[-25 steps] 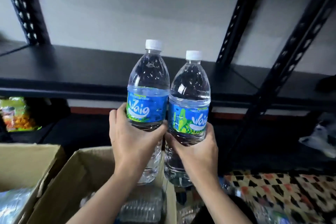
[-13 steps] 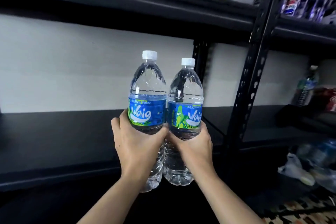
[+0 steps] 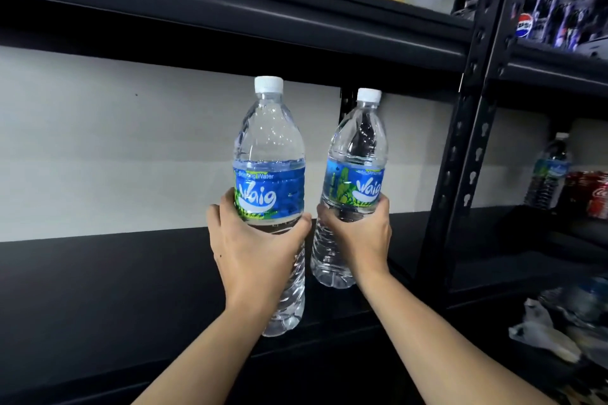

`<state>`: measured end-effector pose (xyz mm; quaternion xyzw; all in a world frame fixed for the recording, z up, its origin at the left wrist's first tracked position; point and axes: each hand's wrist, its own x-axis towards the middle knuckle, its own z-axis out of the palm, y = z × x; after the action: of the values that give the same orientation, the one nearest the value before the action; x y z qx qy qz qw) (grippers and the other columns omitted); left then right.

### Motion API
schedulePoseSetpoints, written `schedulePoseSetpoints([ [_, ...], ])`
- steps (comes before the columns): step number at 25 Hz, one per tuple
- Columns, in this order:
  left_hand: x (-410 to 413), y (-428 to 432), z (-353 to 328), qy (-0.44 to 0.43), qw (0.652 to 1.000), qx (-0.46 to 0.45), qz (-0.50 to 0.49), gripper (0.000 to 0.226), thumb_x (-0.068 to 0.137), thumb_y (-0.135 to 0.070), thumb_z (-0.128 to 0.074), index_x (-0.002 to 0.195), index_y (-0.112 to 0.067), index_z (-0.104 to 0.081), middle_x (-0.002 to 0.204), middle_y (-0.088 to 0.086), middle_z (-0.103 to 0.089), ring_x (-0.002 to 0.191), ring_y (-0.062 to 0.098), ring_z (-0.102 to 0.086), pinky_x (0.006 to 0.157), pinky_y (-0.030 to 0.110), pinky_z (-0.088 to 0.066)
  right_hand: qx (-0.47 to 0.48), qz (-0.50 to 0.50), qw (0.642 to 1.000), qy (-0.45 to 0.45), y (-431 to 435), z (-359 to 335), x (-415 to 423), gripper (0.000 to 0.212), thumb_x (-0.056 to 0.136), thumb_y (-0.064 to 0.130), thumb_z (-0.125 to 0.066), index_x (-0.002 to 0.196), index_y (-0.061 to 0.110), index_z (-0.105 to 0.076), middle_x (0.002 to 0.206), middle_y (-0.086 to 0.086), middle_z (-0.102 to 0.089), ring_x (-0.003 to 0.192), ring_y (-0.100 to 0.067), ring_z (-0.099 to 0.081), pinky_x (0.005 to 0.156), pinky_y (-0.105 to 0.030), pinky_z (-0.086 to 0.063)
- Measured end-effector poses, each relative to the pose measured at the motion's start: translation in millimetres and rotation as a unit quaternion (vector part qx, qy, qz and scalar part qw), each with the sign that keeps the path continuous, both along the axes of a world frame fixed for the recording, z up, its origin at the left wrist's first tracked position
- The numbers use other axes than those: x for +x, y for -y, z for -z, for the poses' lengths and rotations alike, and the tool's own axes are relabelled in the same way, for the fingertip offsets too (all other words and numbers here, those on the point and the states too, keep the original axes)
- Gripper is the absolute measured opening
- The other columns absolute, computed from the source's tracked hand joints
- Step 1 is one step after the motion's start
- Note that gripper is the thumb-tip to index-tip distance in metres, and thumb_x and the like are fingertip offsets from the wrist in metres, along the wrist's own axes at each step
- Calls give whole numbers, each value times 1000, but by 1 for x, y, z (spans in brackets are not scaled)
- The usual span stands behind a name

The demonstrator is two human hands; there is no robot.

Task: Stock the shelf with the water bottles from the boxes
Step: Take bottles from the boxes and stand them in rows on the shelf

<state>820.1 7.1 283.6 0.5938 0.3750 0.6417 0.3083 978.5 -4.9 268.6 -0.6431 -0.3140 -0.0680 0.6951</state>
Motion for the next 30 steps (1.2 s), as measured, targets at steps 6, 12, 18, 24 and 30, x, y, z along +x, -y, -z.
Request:
schedulePoseSetpoints([
  [6, 1, -17, 4, -13, 1000, 22, -4, 81, 56, -41, -91, 125, -20, -53, 107, -6, -46, 83, -3, -37, 83, 14, -32, -40, 19, 999, 31, -25, 28, 25, 84, 56, 41, -90, 124, 16, -47, 112, -2, -61, 107, -21, -59, 92, -41, -51],
  [12, 1, -18, 15, -11, 1000, 24, -3, 83, 55, -43, -91, 125, -21, -52, 107, -10, -45, 91, -23, -41, 73, 3, -32, -41, -9, 998, 45, -26, 45, 26, 96, 59, 46, -89, 138, 19, -42, 126, 0, -55, 118, -16, -54, 99, -38, -48],
  [18, 0, -20, 19, -8, 1000, 24, 1, 83, 55, -42, -91, 125, -22, -52, 107, -10, -44, 92, -23, -41, 84, 15, -34, -146, -76, 986, 12, 1, 74, 21, 103, 61, 39, -89, 146, 29, -30, 131, 7, -49, 120, -11, -50, 98, -32, -43],
  [24, 3, -29, 28, -8, 1000, 13, -1, 79, 54, -41, -91, 120, -22, -54, 104, -10, -43, 89, -24, -41, 71, -7, -30, -224, -27, 974, 7, -16, 86, 29, 66, 56, 52, -81, 114, 30, -58, 105, 11, -65, 95, -9, -64, 81, -28, -52],
  [30, 5, -44, 26, -4, 999, 31, -7, 78, 53, -43, -90, 119, -22, -55, 104, -12, -45, 99, 5, -48, 87, 20, -36, -256, -42, 966, -5, -99, 87, 62, 68, 46, 58, -72, 107, 30, -64, 105, 9, -66, 86, -6, -67, 74, -23, -54],
])
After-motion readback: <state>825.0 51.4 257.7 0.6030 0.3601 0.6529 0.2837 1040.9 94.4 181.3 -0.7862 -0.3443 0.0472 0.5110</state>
